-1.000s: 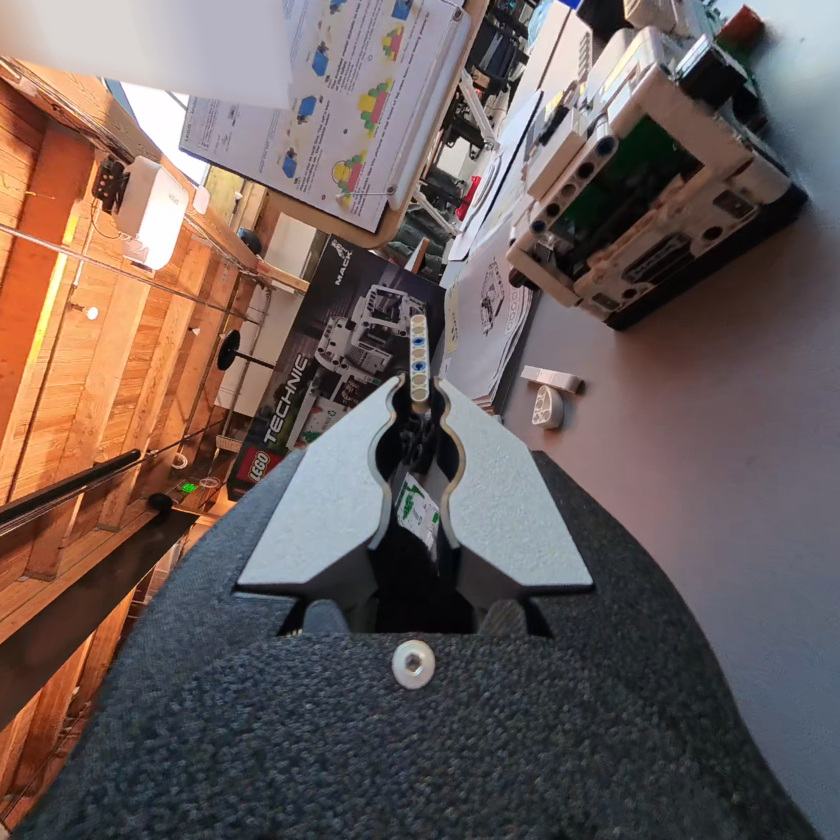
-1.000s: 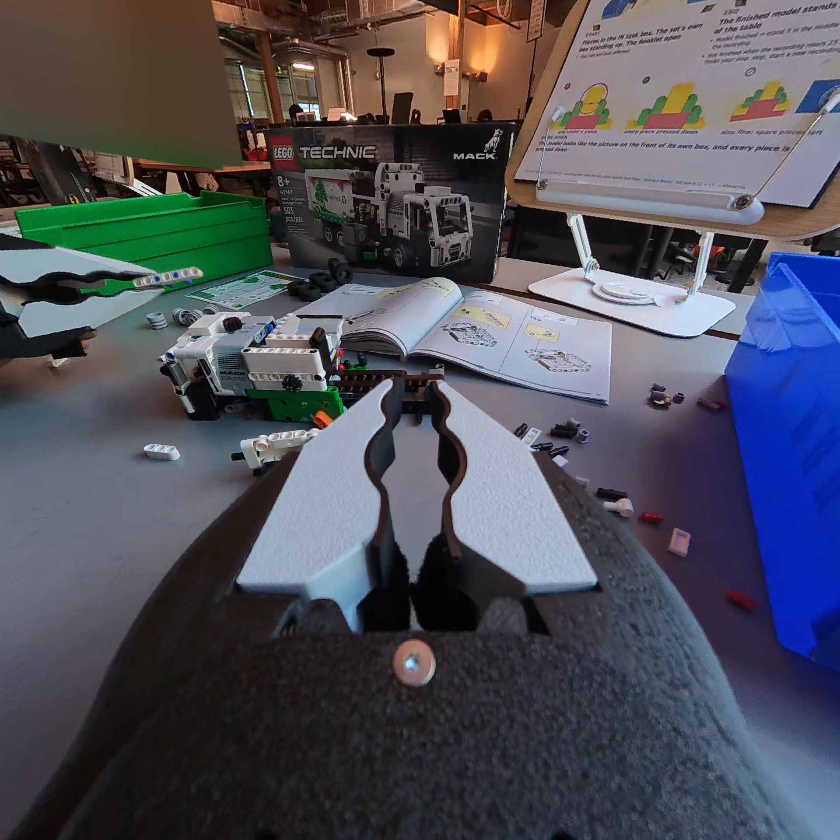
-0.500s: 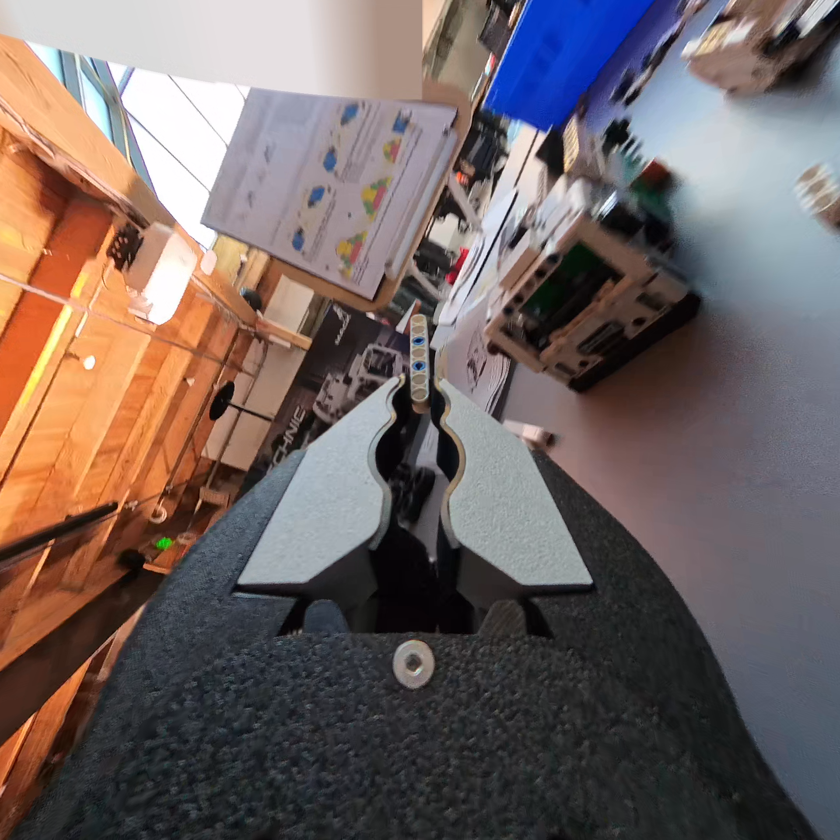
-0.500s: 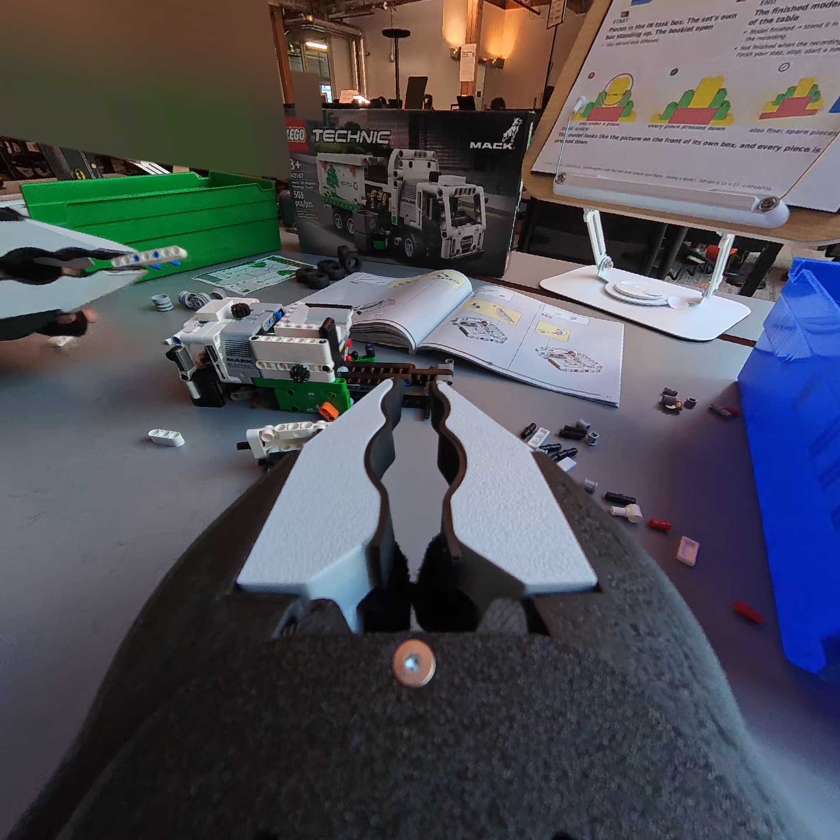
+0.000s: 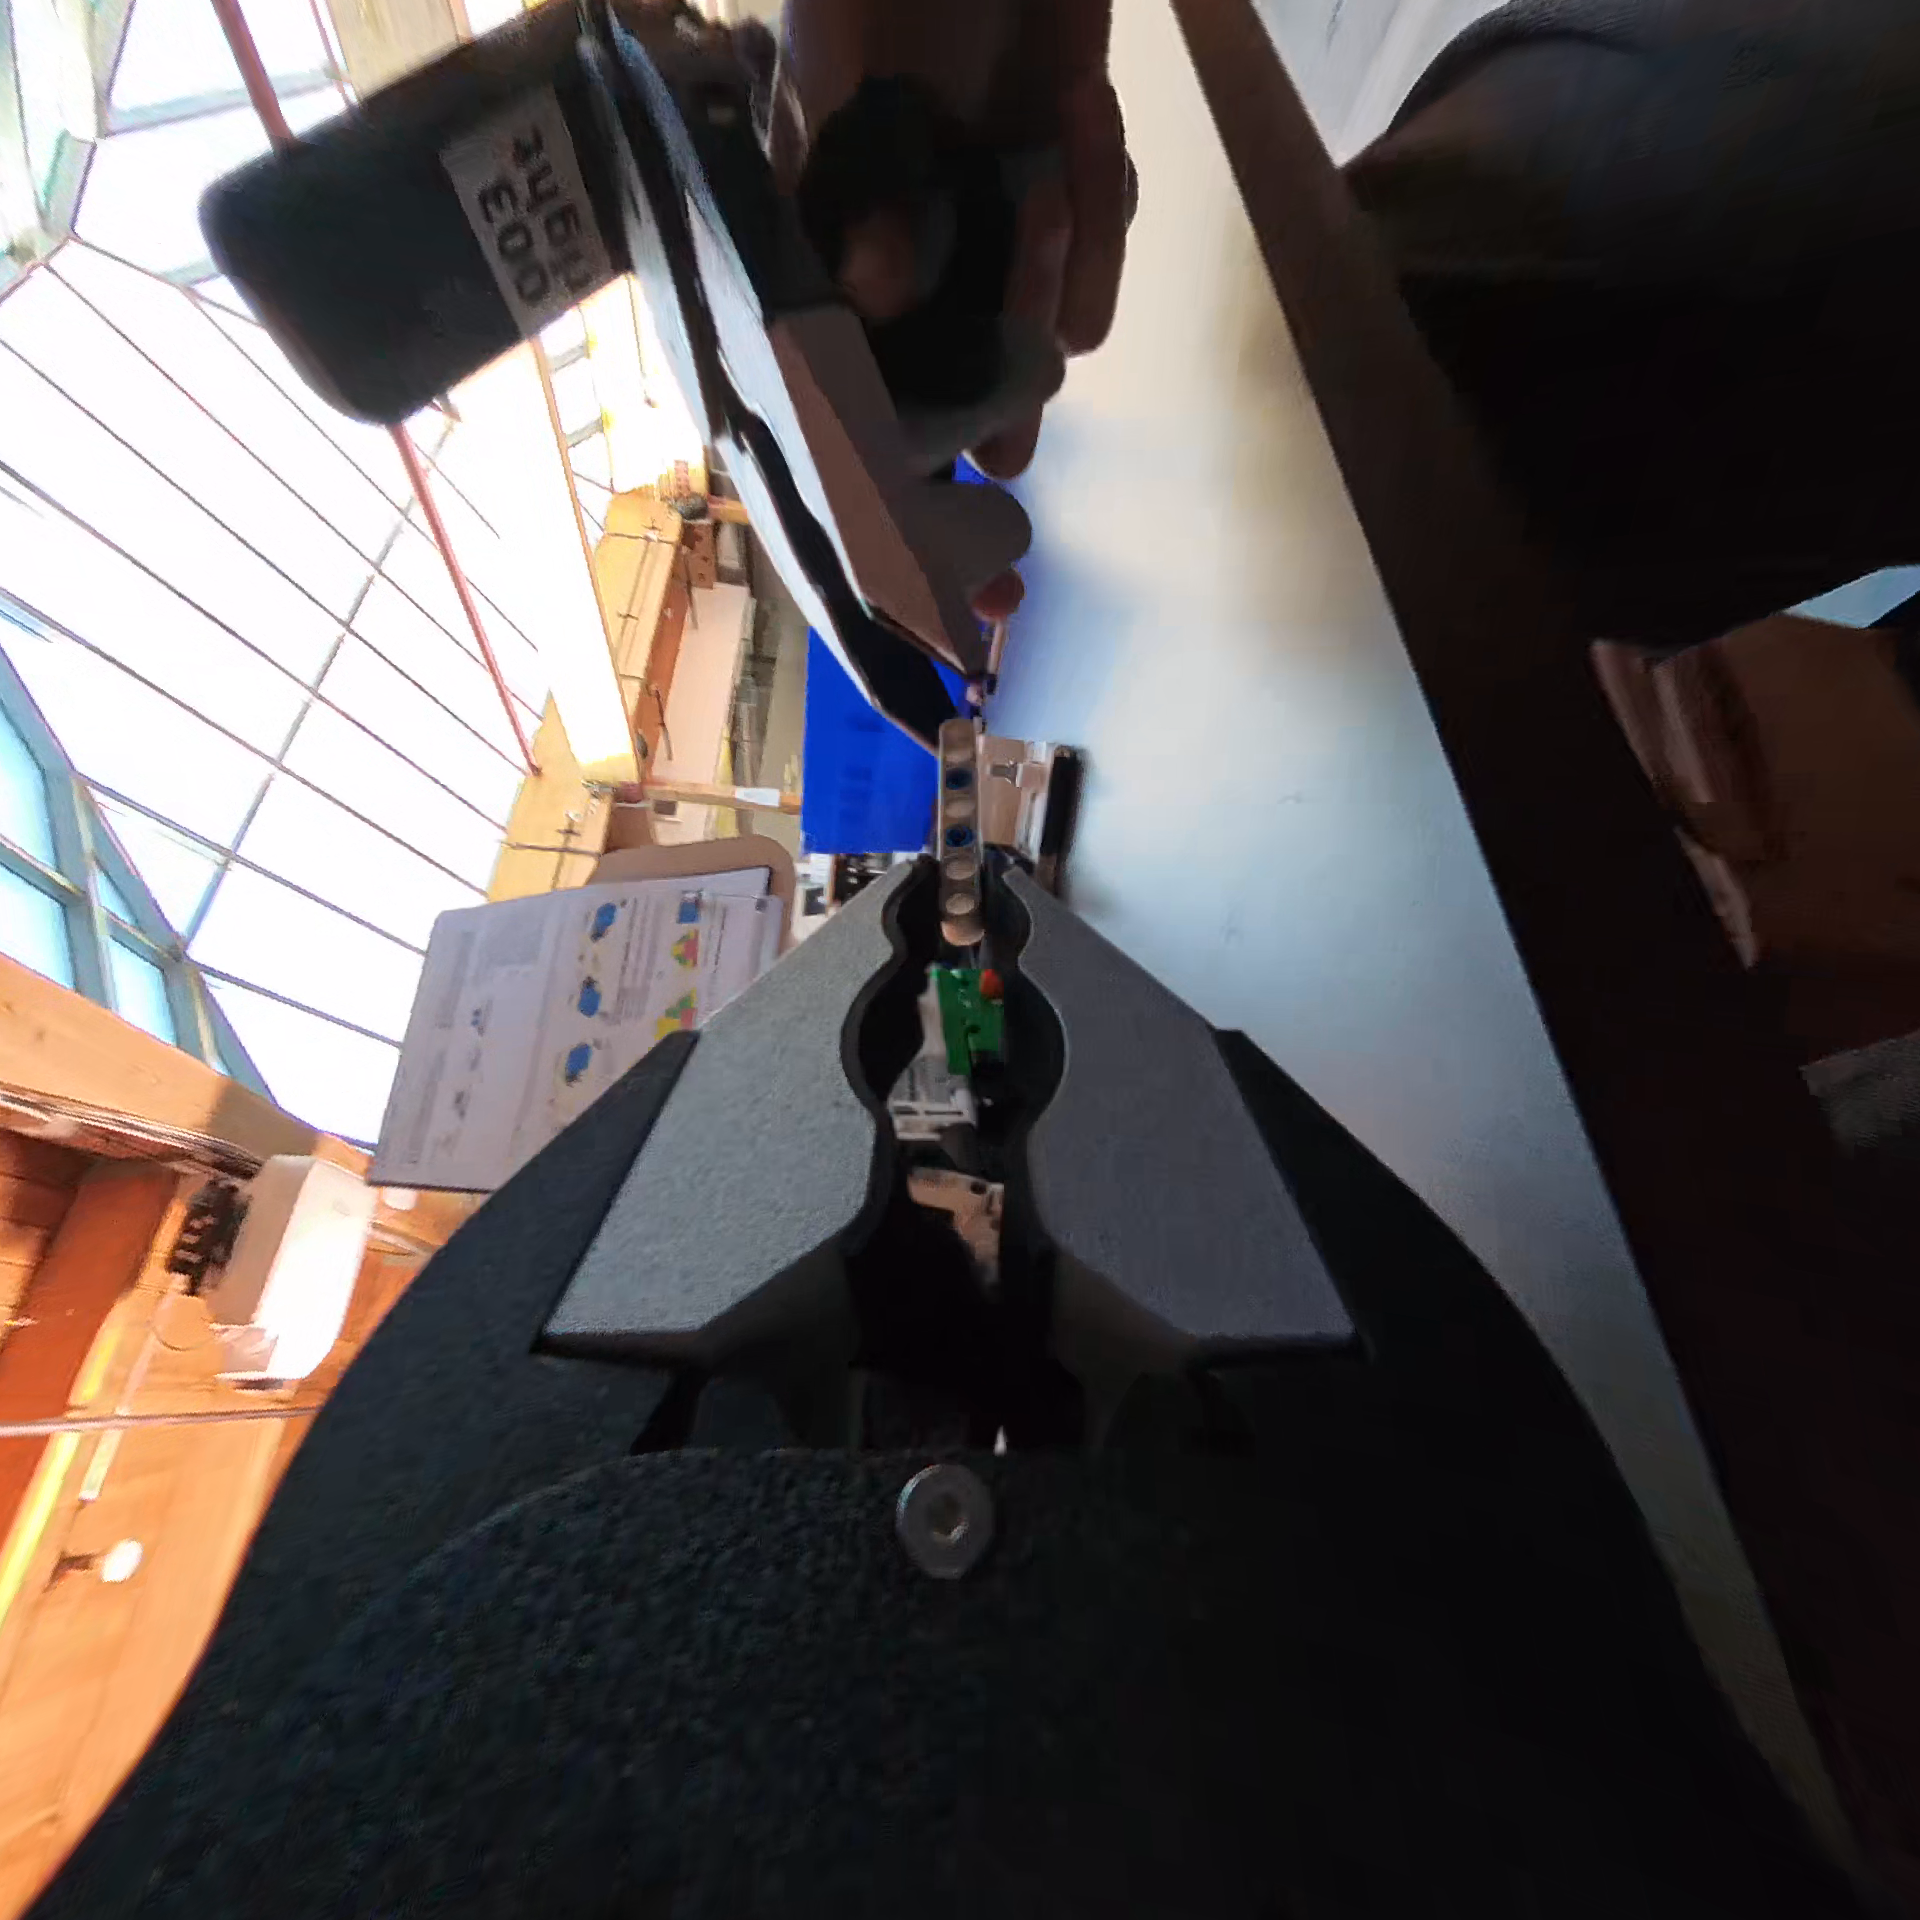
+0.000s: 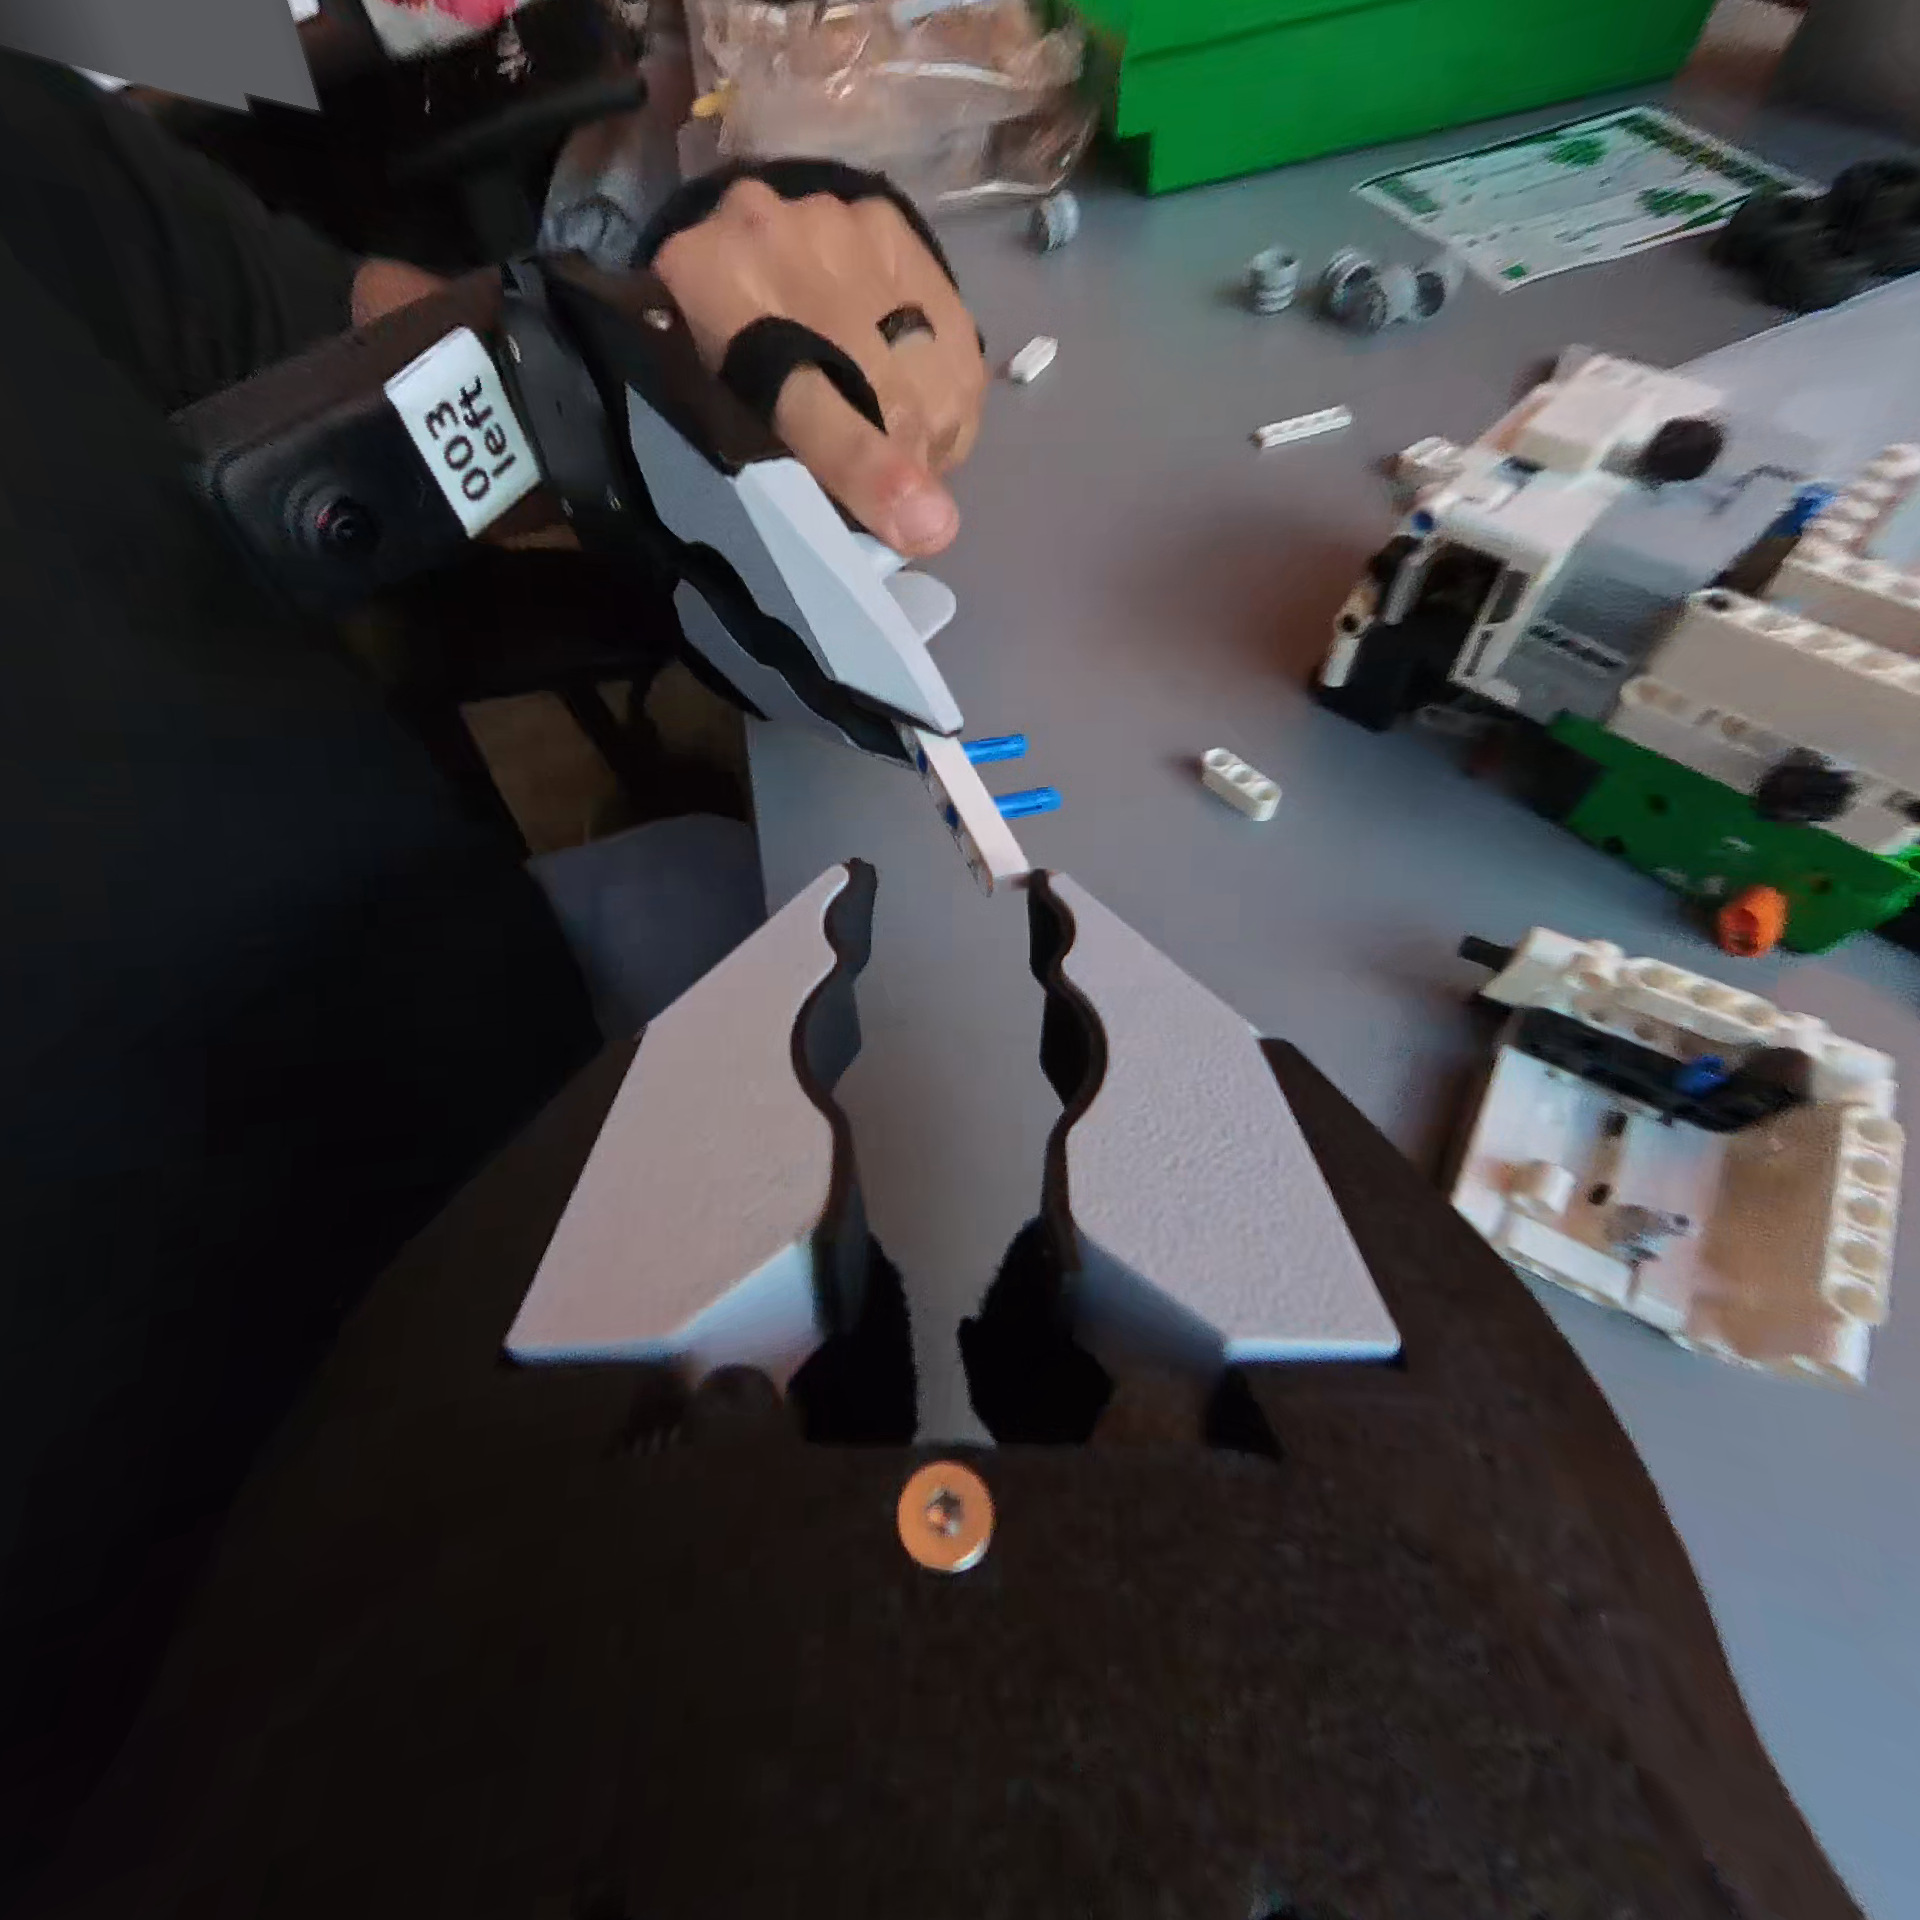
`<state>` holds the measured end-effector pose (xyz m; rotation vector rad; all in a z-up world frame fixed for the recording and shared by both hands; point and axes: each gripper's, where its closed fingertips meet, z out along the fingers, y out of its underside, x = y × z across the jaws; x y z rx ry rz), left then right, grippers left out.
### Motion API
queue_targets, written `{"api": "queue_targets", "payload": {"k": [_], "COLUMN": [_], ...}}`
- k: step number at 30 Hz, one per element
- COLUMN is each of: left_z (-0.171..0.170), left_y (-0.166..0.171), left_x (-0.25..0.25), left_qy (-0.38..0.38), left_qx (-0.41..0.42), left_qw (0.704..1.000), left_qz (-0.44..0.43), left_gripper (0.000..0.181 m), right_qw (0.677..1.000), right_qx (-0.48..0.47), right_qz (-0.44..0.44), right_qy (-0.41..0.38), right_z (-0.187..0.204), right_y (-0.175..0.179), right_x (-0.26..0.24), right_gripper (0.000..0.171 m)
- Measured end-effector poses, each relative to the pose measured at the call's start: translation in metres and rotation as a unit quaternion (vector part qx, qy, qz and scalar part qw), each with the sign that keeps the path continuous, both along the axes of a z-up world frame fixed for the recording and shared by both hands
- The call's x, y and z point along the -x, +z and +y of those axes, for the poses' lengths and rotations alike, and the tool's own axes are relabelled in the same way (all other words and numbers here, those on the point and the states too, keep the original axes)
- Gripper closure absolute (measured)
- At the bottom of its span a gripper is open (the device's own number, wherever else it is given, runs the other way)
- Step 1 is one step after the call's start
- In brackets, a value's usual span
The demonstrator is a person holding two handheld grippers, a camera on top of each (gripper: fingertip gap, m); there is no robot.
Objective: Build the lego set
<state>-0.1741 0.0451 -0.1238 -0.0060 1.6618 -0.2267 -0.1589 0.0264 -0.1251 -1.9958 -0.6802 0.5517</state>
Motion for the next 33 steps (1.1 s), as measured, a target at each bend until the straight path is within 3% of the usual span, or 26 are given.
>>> {"api": "queue_targets", "payload": {"k": [3, 6, 8, 11, 14, 17, 20, 23, 27, 30, 33], "left_z": [-0.013, -0.017, -0.016, -0.010, -0.007, -0.005, -0.001, 0.000, 0.004, 0.009, 0.010], "left_y": [0.004, 0.005, 0.004, 0.002, 0.007, 0.017, 0.027, 0.034, 0.046, 0.052, 0.058], "left_x": [0.002, 0.004, 0.003, 0.001, 0.004, 0.001, -0.007, -0.011, -0.016, -0.018, -0.018], "left_qy": [-0.012, -0.010, 0.005, 0.039, 0.049, 0.042, 0.033, 0.018, -0.030, -0.059, -0.075], "left_qx": [-0.046, -0.050, -0.033, 0.045, 0.215, 0.402, 0.545, 0.670, 0.777, 0.813, 0.819], "left_qw": [0.999, 0.998, 0.999, 0.998, 0.971, 0.904, 0.821, 0.712, 0.592, 0.543, 0.537], "left_qz": [-0.024, -0.027, -0.018, 0.026, 0.089, 0.141, 0.166, 0.208, 0.213, 0.204, 0.189], "left_gripper": [0.176, 0.176, 0.176, 0.172, 0.149, 0.134, 0.139, 0.135, 0.150, 0.164, 0.172], "right_qw": [1.000, 1.000, 0.999, 0.997, 0.994, 0.992, 0.982, 0.954, 0.912, 0.898, 0.890], "right_qx": [0.005, -0.016, -0.019, -0.050, -0.072, -0.113, -0.176, -0.254, -0.319, -0.334, -0.345], "right_qz": [0.004, 0.008, -0.005, -0.046, -0.080, -0.055, -0.063, -0.136, -0.230, -0.250, -0.251], "right_qy": [0.015, 0.024, 0.033, 0.035, 0.016, 0.014, -0.016, -0.082, -0.120, -0.141, -0.159], "right_z": [-0.002, -0.006, -0.009, -0.008, -0.004, -0.002, 0.006, 0.017, 0.022, 0.025, 0.028], "right_y": [-0.004, 0.004, 0.003, 0.002, -0.001, 0.011, 0.027, 0.040, 0.046, 0.047, 0.050], "right_x": [0.009, 0.010, 0.011, 0.009, -0.002, 0.000, 0.003, -0.004, -0.002, -0.002, -0.001], "right_gripper": [0.142, 0.160, 0.162, 0.164, 0.164, 0.164, 0.164, 0.164, 0.165, 0.164, 0.165]}}
